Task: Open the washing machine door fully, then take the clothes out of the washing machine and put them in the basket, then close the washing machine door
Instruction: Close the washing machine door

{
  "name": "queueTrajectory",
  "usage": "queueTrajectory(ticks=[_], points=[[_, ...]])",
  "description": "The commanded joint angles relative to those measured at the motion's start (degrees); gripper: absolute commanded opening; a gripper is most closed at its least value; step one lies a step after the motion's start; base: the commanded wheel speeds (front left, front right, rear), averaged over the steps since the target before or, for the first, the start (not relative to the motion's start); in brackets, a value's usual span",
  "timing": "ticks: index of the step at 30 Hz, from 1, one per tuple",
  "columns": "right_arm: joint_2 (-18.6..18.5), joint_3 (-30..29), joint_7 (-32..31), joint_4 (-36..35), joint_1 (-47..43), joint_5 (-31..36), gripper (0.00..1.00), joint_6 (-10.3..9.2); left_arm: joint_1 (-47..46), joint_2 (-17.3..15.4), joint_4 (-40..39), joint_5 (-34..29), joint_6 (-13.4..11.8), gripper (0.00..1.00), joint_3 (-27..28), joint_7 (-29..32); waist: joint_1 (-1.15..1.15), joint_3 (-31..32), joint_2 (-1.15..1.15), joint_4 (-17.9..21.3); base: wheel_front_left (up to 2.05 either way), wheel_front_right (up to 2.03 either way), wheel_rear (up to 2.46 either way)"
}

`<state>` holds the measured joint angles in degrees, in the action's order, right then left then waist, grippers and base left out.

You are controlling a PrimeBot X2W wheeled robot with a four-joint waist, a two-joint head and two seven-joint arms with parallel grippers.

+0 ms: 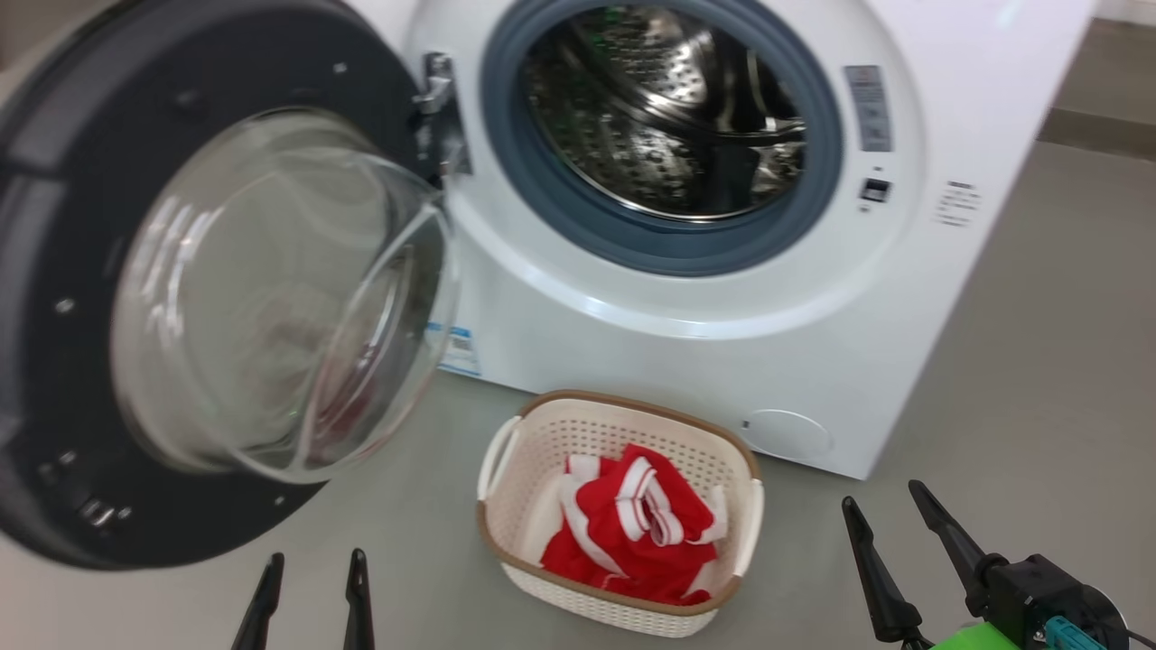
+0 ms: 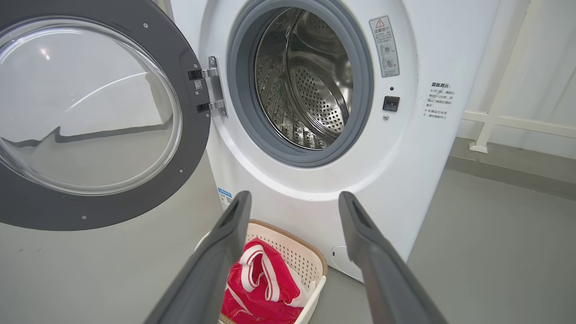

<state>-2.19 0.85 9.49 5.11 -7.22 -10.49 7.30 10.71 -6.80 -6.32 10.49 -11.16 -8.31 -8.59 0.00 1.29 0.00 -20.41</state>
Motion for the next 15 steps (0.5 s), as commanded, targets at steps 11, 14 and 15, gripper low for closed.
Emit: queueTrajectory(ticks=[11,14,15], points=[[-0.68,1.64,-0.25,-2.04,0.06,0.10,1.00,0.19,-0.12,-0.70,-2.23,0.61,-0.77,1.00,1.81,0.24,0.00,0.50,0.00,-7.32,0.00,0.00,0.00],[-0.68,1.65,-0.21,-1.95,-0.02,0.06,1.00,0.19,-0.06,-0.77,-2.37,0.74,-0.73,1.00,1.63,0.33,0.00,0.51,0.00,-7.75,0.00,0.00,0.00],[-0.68,1.68,-0.21,-1.93,-0.02,0.04,1.00,0.19,-0.05,-0.81,-2.42,0.79,-0.73,1.00,1.60,0.35,0.00,0.48,0.00,-7.83,0.00,0.00,0.00]])
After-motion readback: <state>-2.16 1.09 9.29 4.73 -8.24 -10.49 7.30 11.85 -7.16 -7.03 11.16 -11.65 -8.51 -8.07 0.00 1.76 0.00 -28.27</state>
